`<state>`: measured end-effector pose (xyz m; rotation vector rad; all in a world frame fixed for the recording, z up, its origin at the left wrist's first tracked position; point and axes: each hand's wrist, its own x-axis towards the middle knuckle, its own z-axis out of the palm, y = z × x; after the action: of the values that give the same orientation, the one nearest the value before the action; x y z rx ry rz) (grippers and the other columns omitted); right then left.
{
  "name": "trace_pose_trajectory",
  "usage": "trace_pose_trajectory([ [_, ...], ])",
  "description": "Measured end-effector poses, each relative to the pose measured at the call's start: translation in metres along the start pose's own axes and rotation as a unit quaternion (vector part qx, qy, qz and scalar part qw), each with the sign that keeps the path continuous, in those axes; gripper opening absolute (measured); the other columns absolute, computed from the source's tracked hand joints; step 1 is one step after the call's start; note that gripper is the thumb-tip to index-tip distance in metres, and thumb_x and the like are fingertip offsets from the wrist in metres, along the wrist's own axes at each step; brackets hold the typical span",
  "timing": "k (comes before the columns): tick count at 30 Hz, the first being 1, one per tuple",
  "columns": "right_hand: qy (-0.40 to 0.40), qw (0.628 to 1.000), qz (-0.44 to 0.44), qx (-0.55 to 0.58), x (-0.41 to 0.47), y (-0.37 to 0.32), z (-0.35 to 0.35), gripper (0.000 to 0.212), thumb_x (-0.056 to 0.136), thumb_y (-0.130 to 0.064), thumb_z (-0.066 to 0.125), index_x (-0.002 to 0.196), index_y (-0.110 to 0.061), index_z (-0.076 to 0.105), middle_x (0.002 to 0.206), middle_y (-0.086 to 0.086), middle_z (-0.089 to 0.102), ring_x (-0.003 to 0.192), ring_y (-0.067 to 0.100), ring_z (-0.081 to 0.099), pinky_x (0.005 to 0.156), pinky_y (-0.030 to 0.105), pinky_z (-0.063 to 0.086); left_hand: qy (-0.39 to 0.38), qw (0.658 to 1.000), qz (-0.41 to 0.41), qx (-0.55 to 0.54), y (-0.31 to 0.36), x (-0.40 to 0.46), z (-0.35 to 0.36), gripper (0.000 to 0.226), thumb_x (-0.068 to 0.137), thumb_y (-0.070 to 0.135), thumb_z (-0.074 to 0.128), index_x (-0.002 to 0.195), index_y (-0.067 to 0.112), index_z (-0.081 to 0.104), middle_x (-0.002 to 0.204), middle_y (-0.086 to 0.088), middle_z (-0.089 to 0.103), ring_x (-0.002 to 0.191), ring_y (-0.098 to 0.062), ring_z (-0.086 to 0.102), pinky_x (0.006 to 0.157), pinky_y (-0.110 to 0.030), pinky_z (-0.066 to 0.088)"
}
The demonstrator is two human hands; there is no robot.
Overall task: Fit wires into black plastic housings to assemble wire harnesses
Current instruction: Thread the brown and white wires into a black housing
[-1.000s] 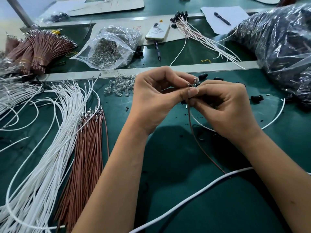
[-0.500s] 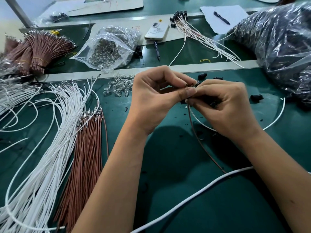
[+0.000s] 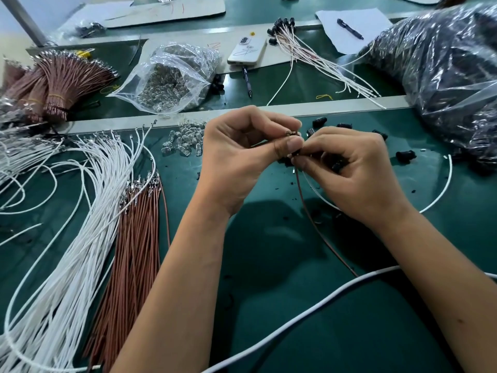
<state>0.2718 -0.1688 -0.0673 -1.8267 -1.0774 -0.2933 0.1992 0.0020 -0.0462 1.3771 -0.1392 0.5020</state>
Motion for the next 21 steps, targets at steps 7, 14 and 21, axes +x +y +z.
trace_pose_trajectory([
  [7, 0.007, 1.000, 0.009, 0.001, -0.0019, -0.0019, 0.0041, 0.014, 0.095, -0.016, 0.075, 0.090, -0.003, 0.077, 0.077, 0.005, 0.071, 0.067, 0.023, 0.063, 0.060, 0.043, 0.047, 0.043, 0.986, -0.115, -0.112, -0.0043, 0.0001, -0.0020, 0.014, 0.075, 0.003, 0.079, 0.076, 0.008, 0.066, 0.092, -0.013, 0.075, 0.078, -0.023, 0.071, 0.073, -0.028, 0.056],
  [14, 0.009, 1.000, 0.024, 0.007, -0.0020, -0.0031, 0.0041, 0.014, 0.094, -0.014, 0.074, 0.087, -0.002, 0.077, 0.078, 0.007, 0.072, 0.069, 0.026, 0.066, 0.063, 0.044, 0.050, 0.036, 0.985, -0.126, -0.113, -0.0033, 0.0006, -0.0051, 0.018, 0.085, -0.005, 0.070, 0.094, 0.011, 0.067, 0.090, -0.008, 0.076, 0.078, -0.023, 0.073, 0.071, -0.026, 0.057],
  [21, 0.017, 0.998, 0.060, 0.027, -0.0028, -0.0017, 0.0052, 0.009, 0.094, -0.015, 0.073, 0.088, -0.011, 0.078, 0.078, 0.000, 0.074, 0.070, 0.018, 0.067, 0.064, 0.041, 0.052, 0.071, 0.991, -0.108, -0.032, -0.0021, 0.0002, -0.0009, 0.011, 0.082, -0.002, 0.076, 0.083, 0.009, 0.073, 0.085, -0.015, 0.074, 0.074, -0.023, 0.070, 0.074, -0.030, 0.058],
])
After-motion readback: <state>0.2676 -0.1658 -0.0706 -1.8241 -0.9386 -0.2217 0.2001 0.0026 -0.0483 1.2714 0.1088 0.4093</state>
